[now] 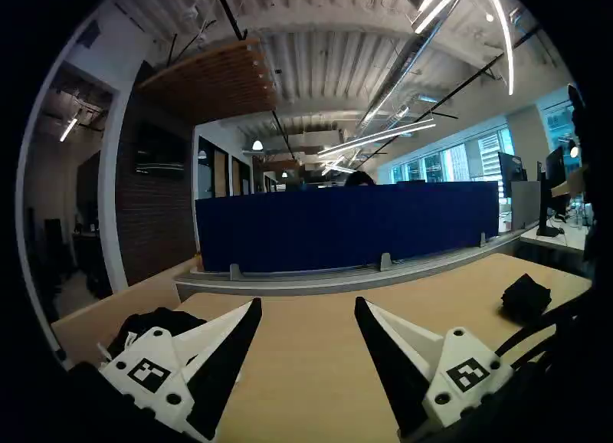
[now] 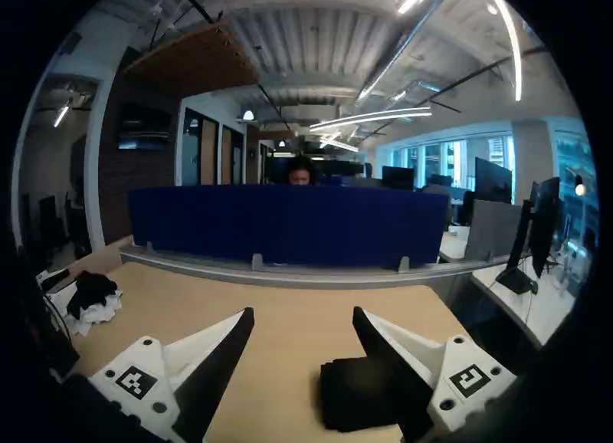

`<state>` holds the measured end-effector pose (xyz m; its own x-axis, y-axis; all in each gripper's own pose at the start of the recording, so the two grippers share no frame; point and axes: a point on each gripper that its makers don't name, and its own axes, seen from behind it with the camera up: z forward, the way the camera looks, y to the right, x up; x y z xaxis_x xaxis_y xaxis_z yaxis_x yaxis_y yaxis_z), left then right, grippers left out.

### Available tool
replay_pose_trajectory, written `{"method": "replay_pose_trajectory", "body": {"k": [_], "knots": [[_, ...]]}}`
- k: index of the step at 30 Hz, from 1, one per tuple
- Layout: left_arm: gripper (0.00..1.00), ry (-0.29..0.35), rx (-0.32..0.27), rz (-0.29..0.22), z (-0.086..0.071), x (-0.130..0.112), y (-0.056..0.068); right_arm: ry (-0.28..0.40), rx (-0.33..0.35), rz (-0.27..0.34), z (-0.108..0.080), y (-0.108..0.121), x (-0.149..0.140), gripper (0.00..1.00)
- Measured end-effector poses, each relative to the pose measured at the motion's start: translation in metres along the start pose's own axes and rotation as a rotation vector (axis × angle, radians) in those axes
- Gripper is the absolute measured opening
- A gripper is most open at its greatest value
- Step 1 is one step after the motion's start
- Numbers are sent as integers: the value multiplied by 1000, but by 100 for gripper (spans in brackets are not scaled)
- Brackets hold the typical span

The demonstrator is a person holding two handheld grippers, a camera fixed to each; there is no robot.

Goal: Fold towel

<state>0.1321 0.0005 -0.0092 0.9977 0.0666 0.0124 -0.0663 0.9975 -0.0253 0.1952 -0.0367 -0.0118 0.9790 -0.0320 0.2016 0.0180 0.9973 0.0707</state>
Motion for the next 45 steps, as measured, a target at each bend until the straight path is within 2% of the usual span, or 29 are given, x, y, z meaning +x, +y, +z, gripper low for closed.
{"method": "replay_pose_trajectory", "body": {"k": [8,14,24,35,45], "knots": [[90,29,15,-17,9,-34,-6,22,0,18,13,-14,-2,100],[90,45,28,-51,18,-62,-9,22,-2,-11,18,-19,-18,100],[90,41,20,-53,20,-104,-13,10,3,-27,22,-27,-43,100],[90,28,26,-89,21,-121,-12,4,29,-39,28,-40,-50,100],[90,9,30,-74,21,-125,-12,15,19,-33,26,-33,-44,100]]}}
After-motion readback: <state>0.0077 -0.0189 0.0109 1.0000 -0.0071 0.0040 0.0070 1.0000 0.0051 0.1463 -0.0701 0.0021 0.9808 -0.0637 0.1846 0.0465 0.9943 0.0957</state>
